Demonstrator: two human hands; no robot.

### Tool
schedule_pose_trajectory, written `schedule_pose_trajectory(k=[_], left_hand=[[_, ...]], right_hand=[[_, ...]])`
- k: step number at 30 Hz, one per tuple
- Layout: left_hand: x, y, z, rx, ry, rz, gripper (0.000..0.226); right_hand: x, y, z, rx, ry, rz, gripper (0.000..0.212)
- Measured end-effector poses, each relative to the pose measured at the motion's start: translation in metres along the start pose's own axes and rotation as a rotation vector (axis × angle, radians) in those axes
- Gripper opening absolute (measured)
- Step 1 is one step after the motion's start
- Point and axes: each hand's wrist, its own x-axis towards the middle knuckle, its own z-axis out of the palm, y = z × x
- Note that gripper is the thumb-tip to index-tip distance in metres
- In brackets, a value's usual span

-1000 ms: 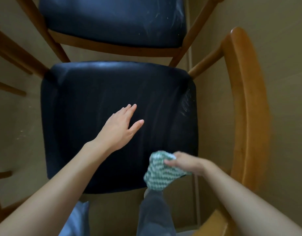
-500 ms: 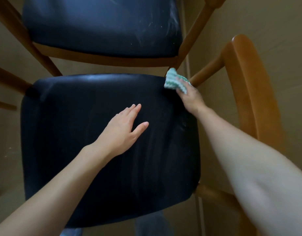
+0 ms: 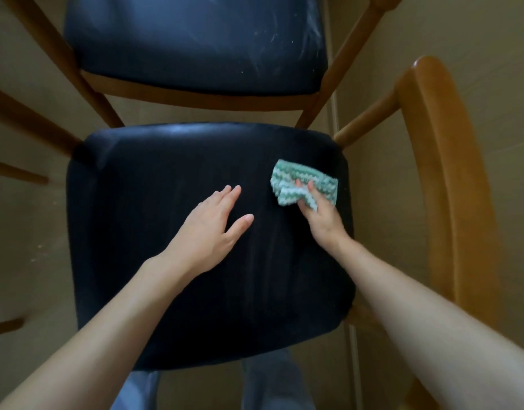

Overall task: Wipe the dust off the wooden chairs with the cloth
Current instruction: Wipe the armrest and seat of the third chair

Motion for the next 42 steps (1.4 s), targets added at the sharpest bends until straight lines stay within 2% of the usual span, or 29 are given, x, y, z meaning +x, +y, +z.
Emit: schedule_pose_trajectory(k=[4, 8, 10, 15, 18, 20, 22, 24, 26, 28, 29, 31, 33, 36, 38, 42], left_hand=[[-0.015, 0.001, -0.008, 0.008, 0.000, 0.018, 0.061], [-0.028, 0.007, -0.014, -0.002, 0.014, 0.033, 0.061], [-0.034, 0.011, -0.015, 0.003, 0.025, 0.052, 0.061], [-0.048, 0.021, -0.015, 0.010, 0.019, 0.075, 0.061], [-0.047, 0.026, -0.018, 0.052, 0.000, 0.093, 0.062], [-0.042, 0.030, -0.021, 0.070, -0.002, 0.113, 0.062], [-0.036, 0.031, -0.022, 0.073, 0.006, 0.133, 0.062], [-0.031, 0.030, -0.020, 0.068, 0.002, 0.139, 0.062], [-0.026, 0.026, -0.016, 0.065, -0.018, 0.135, 0.062], [-0.018, 0.024, -0.012, 0.073, -0.035, 0.131, 0.063], [-0.013, 0.024, -0.011, 0.078, -0.037, 0.129, 0.063], [-0.003, 0.026, -0.010, 0.083, -0.034, 0.128, 0.063], [0.007, 0.029, -0.008, 0.073, -0.025, 0.128, 0.063], [0.021, 0.031, -0.005, 0.075, -0.018, 0.136, 0.063], [0.028, 0.028, -0.003, 0.094, -0.024, 0.134, 0.063], [0.039, 0.017, -0.001, 0.132, -0.039, 0.120, 0.063]], right_hand=[[-0.070, 0.011, 0.021, -0.178, -0.273, 0.055, 0.046], [-0.143, 0.022, 0.039, -0.434, -0.599, -0.069, 0.045], [-0.156, 0.022, 0.038, -0.546, -0.715, -0.072, 0.045], [-0.167, 0.019, 0.033, -0.723, -0.864, 0.109, 0.047], [-0.172, 0.028, 0.032, -0.855, -0.921, 0.201, 0.040], [-0.163, 0.034, 0.027, -0.802, -0.801, 0.287, 0.035], [-0.152, 0.034, 0.016, -0.646, -0.685, 0.388, 0.030], [-0.139, 0.028, -0.002, -0.446, -0.574, 0.467, 0.026], [-0.121, 0.015, -0.023, -0.159, -0.355, 0.502, 0.024], [-0.092, -0.001, -0.046, 0.096, -0.076, 0.474, 0.028], [-0.073, -0.010, -0.056, 0.149, 0.055, 0.438, 0.030], [-0.035, -0.028, -0.074, 0.151, 0.281, 0.319, 0.033], [-0.004, -0.041, -0.086, 0.079, 0.416, 0.148, 0.032], [0.032, -0.037, -0.087, -0.196, 0.475, -0.043, 0.032], [0.056, -0.020, -0.078, -0.317, 0.445, -0.049, 0.037], [0.079, 0.013, -0.047, -0.200, 0.205, 0.021, 0.047]])
